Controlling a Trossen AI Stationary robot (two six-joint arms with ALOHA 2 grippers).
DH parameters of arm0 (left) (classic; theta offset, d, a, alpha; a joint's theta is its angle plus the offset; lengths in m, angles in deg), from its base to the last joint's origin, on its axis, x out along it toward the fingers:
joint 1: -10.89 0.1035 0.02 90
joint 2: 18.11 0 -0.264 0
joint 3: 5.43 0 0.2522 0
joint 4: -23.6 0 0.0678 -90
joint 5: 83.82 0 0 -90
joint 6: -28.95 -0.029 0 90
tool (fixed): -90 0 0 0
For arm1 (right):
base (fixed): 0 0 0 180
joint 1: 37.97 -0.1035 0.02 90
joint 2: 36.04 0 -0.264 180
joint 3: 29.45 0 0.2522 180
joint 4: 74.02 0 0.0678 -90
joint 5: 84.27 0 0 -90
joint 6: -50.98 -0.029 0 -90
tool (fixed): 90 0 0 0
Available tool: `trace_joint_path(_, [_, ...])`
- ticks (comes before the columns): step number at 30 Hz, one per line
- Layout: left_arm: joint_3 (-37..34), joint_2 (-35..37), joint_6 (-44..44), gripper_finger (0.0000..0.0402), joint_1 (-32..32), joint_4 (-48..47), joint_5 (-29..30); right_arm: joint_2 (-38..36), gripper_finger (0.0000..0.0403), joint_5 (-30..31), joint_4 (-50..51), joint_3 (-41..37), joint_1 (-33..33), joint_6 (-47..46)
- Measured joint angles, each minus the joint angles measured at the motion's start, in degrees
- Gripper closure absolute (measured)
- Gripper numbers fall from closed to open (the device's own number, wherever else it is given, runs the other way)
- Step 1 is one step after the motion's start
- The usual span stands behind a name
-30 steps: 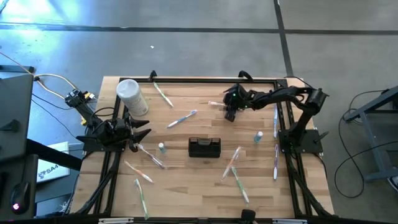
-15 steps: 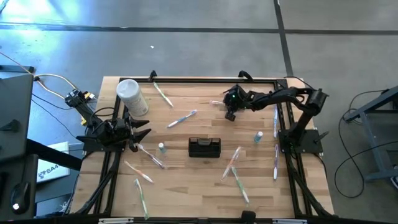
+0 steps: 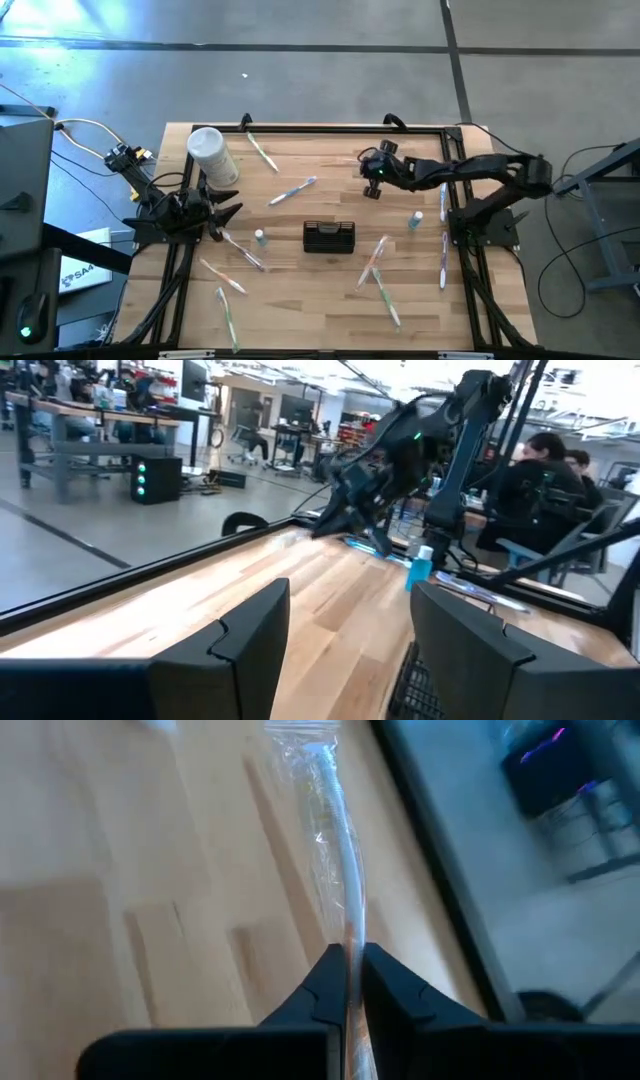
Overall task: Pick & Place toothbrushing station
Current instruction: Put the top orange toothbrush into the mesh organizer
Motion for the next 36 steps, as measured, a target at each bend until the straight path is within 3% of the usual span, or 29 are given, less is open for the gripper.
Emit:
trace_joint_path(5, [0.0, 0.0, -0.8, 0.0194, 0.0, 1.1, -2.8, -8.8, 0.0393, -6.2, 1.9, 0.0, -5.7, -0.7])
trace_joint_path(11, [0.0, 0.0, -6.3, 0.0194, 0.0, 6.8, -5.2, -19.2, 0.0393, -6.6, 5.1, -0.2, -12.6, -3.2])
trace_joint_path(17, [0.0, -3.5, -21.3, 0.0194, 0.4, 20.2, -22.2, -25.7, 0.0392, -9.0, 1.3, -4.4, -18.5, -7.3])
trace_joint_path(20, [0.1, -9.0, -26.5, 0.0194, 3.2, 29.0, -24.1, -26.5, 0.0393, -11.0, -7.3, -7.5, -21.0, -7.0])
trace_joint_path(24, [0.8, -19.1, -26.6, 0.0194, 10.5, 36.5, -27.3, -26.1, 0.0393, -13.3, -19.5, -11.4, -23.1, -4.5])
trace_joint_path(30, [8.9, -37.7, -17.3, 0.0194, 22.6, 36.4, -34.1, -22.9, 0.0393, -18.6, -33.2, -14.0, -22.6, -3.0])
trace_joint_path(33, [14.1, -47.5, -16.0, 0.0194, 26.7, 35.9, -34.5, -20.8, 0.0393, -21.6, -36.0, -14.1, -22.5, -3.0])
trace_joint_path(36, [20.1, -56.3, -14.6, 0.0194, 29.6, 36.2, -39.1, -17.3, 0.0393, -23.9, -41.0, -14.1, -22.5, -3.0])
